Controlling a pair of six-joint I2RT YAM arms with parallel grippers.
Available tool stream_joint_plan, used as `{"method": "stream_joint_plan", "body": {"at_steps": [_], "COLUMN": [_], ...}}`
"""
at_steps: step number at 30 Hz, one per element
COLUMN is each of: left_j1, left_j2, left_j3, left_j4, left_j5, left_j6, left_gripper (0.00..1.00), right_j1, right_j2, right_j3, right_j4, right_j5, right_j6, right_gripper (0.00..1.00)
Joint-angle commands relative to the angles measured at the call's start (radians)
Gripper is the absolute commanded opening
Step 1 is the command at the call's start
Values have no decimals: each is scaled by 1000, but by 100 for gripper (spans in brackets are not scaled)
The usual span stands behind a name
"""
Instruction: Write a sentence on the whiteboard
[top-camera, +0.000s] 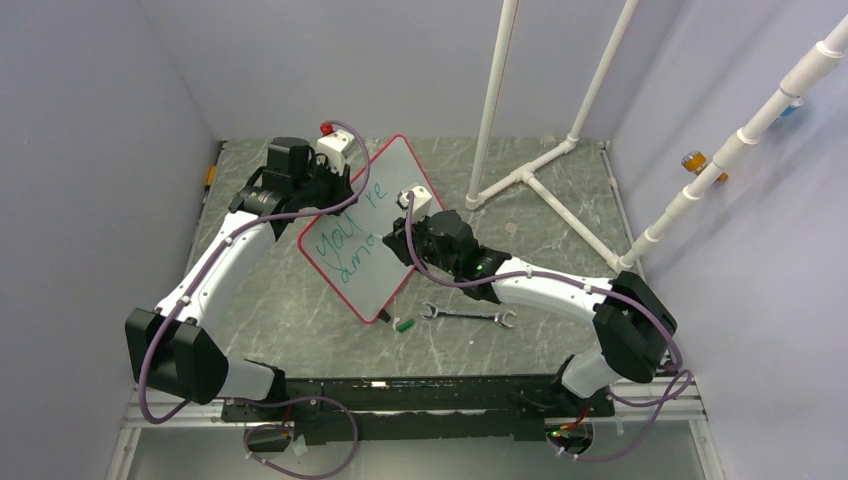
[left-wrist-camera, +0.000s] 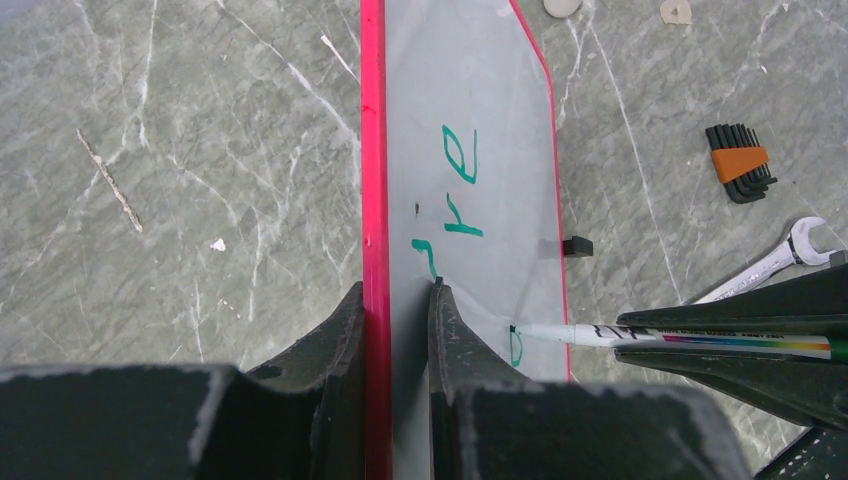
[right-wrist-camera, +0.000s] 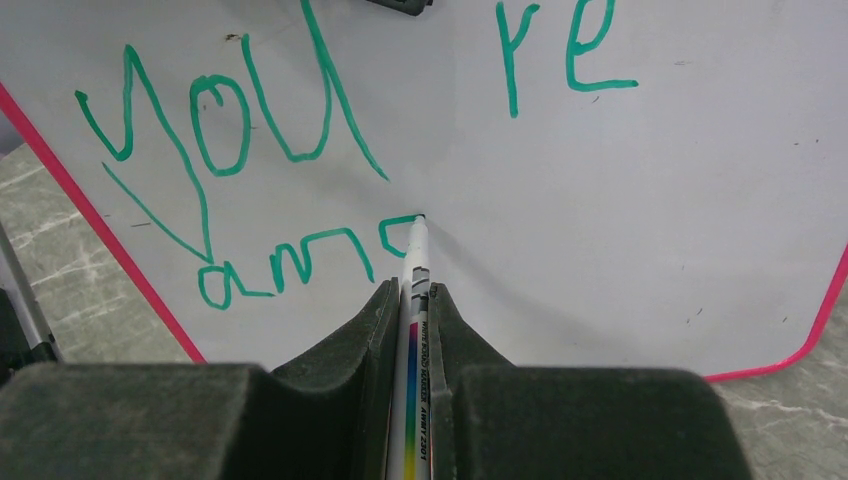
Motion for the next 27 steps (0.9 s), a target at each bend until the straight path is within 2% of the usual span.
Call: {"method": "stream_joint_plan", "body": {"at_steps": [1, 27], "left_j1": [9, 10], "left_j2": [17, 19], "left_j3": [-11, -10], "left_j4": [-124, -126], "left_j5": [-177, -177], "left_j6": [208, 206], "left_gripper": [0, 0], "right_j1": [-1, 0], "right_j2": [10, -43], "right_j3": [24, -68], "right_j4": [31, 28], "right_j5": [-5, 28], "right_j6": [2, 15], "right_gripper": [0, 0]}}
